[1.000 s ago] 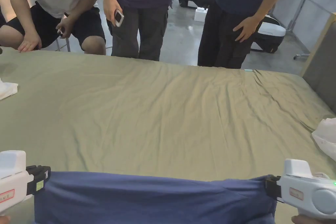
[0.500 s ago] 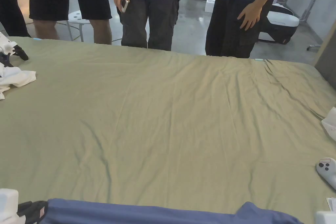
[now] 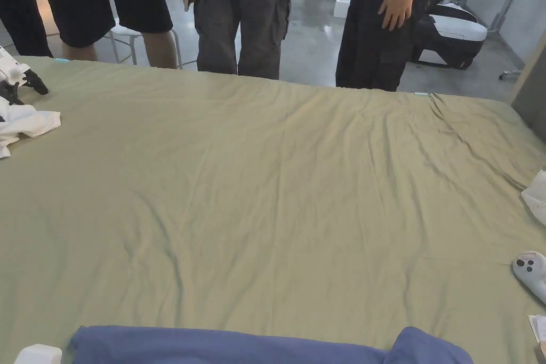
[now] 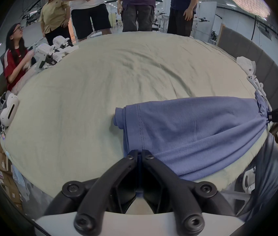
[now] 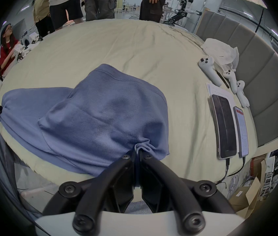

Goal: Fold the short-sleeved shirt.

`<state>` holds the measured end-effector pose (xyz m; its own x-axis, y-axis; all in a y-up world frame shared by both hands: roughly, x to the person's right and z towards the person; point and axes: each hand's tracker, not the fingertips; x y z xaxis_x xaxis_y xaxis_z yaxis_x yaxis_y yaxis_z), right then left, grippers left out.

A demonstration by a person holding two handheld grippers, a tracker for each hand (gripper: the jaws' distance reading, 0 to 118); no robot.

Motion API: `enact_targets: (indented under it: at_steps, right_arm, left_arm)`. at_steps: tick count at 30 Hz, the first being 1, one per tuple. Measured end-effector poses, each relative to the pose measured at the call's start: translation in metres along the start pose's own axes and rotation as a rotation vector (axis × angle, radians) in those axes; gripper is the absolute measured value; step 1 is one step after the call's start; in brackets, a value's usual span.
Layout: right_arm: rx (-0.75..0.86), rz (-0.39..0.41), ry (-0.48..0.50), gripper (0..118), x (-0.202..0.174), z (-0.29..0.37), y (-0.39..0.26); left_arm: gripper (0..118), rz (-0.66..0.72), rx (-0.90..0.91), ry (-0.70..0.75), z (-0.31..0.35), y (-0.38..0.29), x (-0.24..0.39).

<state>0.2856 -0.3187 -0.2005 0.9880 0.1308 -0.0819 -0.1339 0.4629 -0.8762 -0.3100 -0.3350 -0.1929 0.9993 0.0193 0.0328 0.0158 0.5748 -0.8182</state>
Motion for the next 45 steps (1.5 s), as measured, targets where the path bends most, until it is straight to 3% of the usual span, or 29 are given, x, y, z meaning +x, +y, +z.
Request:
enact_targets:
  at_steps: [1, 2, 3, 4, 5, 6, 7, 15, 18, 20, 23, 24, 25, 26, 28, 36, 45]
  right_arm:
    - [-0.001, 0.001, -0.005, 10, 0.000, 0.004, 0.002]
    - [-0.003, 0.002, -0.016, 24, 0.000, 0.010, 0.004]
    - [-0.001, 0.003, -0.041, 49, 0.000, 0.019, 0.008]
    - [0.023, 0.000, -0.065, 78, -0.003, 0.034, 0.014]
    - [0.072, -0.010, -0.081, 86, -0.004, 0.044, 0.019]
    - [0.134, -0.022, -0.082, 87, -0.005, 0.054, 0.025]
    - [0.184, -0.029, -0.084, 87, -0.008, 0.063, 0.034]
    - [0.649, -0.141, -0.050, 87, -0.052, 0.085, 0.101]
    - [0.776, -0.163, -0.054, 81, -0.073, 0.086, 0.119]
    - [0.843, -0.172, -0.070, 63, -0.086, 0.087, 0.129]
    - [0.885, -0.174, -0.061, 49, -0.099, 0.090, 0.137]
    - [0.880, -0.171, -0.065, 32, -0.104, 0.091, 0.140]
    - [0.861, -0.160, -0.071, 6, -0.106, 0.092, 0.144]
    - [0.855, -0.162, -0.067, 3, -0.106, 0.093, 0.144]
    - [0.848, -0.171, -0.003, 1, -0.105, 0.091, 0.144]
    - [0.946, -0.165, -0.028, 0, -0.109, 0.098, 0.128]
    - [0.969, -0.114, -0.046, 0, -0.112, 0.102, 0.123]
  left_arm:
    - [9, 0.021, 0.005, 0.002, 0.002, 0.002, -0.002]
    - [16, 0.052, 0.015, -0.011, 0.005, 0.003, -0.003]
    - [24, 0.085, 0.028, -0.009, 0.008, 0.007, -0.005]
    - [42, 0.100, 0.056, -0.001, 0.012, 0.011, -0.006]
    - [57, 0.103, 0.095, 0.007, 0.017, 0.016, -0.005]
    - [66, 0.096, 0.143, 0.008, 0.028, 0.023, 0.002]
    - [67, 0.090, 0.187, 0.008, 0.033, 0.031, 0.005]
    - [66, 0.027, 0.471, 0.087, 0.048, 0.099, 0.049]
    - [60, 0.009, 0.580, 0.122, 0.053, 0.117, 0.068]
    - [48, 0.000, 0.643, 0.136, 0.059, 0.125, 0.077]
    - [36, -0.003, 0.695, 0.139, 0.068, 0.134, 0.089]
    - [23, -0.008, 0.696, 0.136, 0.070, 0.137, 0.091]
    - [5, -0.015, 0.692, 0.136, 0.072, 0.139, 0.093]
    - [0, -0.018, 0.692, 0.141, 0.073, 0.140, 0.094]
    - [0, -0.033, 0.682, 0.117, 0.075, 0.137, 0.094]
    - [0, 0.018, 0.754, 0.126, 0.093, 0.113, 0.068]
    - [0, 0.154, 0.409, 0.013, 0.078, 0.072, -0.018]
